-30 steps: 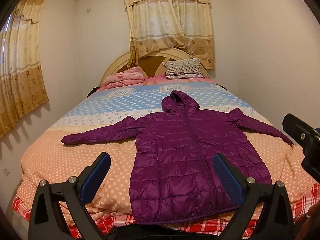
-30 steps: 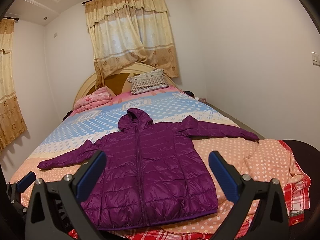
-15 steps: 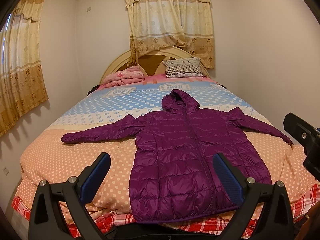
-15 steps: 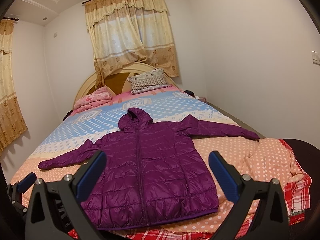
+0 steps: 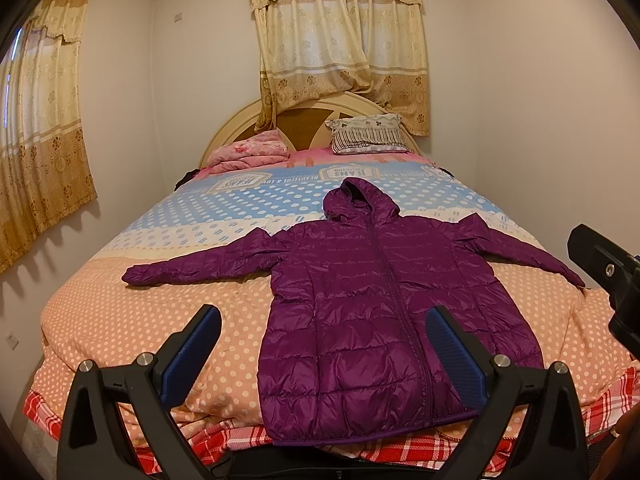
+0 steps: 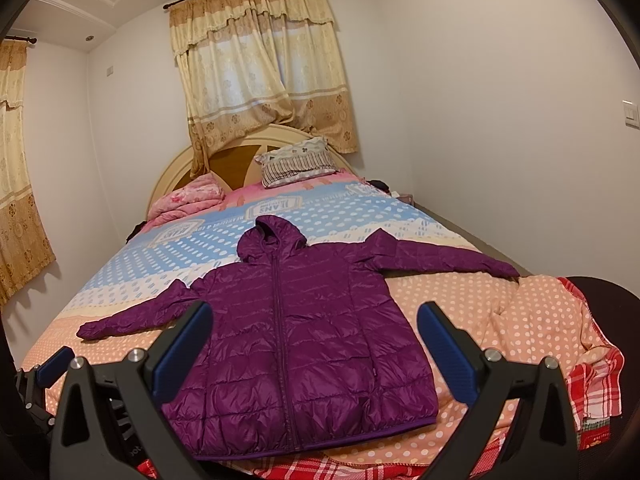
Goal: Fold large clothes
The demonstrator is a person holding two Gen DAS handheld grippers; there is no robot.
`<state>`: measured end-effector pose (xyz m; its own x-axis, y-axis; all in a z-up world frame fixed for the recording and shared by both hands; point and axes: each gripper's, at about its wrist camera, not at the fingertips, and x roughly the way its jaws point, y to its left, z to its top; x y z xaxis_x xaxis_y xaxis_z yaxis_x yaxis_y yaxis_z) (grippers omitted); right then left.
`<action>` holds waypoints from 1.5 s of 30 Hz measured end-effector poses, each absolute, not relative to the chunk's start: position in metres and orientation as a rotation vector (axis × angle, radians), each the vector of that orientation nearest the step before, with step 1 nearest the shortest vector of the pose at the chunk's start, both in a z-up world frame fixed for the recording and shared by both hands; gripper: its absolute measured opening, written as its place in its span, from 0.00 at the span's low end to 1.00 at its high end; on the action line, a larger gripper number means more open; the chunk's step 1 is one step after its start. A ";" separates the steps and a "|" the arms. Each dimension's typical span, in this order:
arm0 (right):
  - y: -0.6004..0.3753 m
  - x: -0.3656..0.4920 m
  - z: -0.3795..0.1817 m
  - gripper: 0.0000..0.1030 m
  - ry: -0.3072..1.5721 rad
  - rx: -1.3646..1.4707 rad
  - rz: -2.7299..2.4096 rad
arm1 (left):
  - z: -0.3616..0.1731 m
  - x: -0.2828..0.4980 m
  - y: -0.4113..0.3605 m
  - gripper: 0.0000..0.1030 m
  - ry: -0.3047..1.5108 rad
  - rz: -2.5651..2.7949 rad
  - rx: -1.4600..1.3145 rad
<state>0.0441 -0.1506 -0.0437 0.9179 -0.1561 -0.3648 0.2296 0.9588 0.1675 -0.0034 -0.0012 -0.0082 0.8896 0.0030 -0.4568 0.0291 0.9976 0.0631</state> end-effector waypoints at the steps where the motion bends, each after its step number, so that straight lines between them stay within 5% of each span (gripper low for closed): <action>1: -0.150 0.044 -0.044 1.00 0.357 0.210 -0.200 | -0.009 -0.004 -0.001 0.99 0.474 -0.013 0.069; 28: -0.149 0.046 -0.047 1.00 0.363 0.209 -0.206 | -0.008 0.006 -0.003 0.99 0.484 -0.024 0.070; 41: -0.227 0.112 -0.122 1.00 0.591 0.382 -0.245 | -0.066 0.109 0.012 0.99 0.697 -0.163 -0.005; 45: -0.298 0.126 -0.136 0.88 0.624 0.515 -0.338 | -0.066 0.162 0.036 0.99 0.714 -0.152 -0.035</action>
<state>0.1259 -0.2976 -0.1361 0.7637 -0.1459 -0.6289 0.4473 0.8221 0.3524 0.1618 0.0357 -0.0656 0.7453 -0.1507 -0.6495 0.1267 0.9884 -0.0838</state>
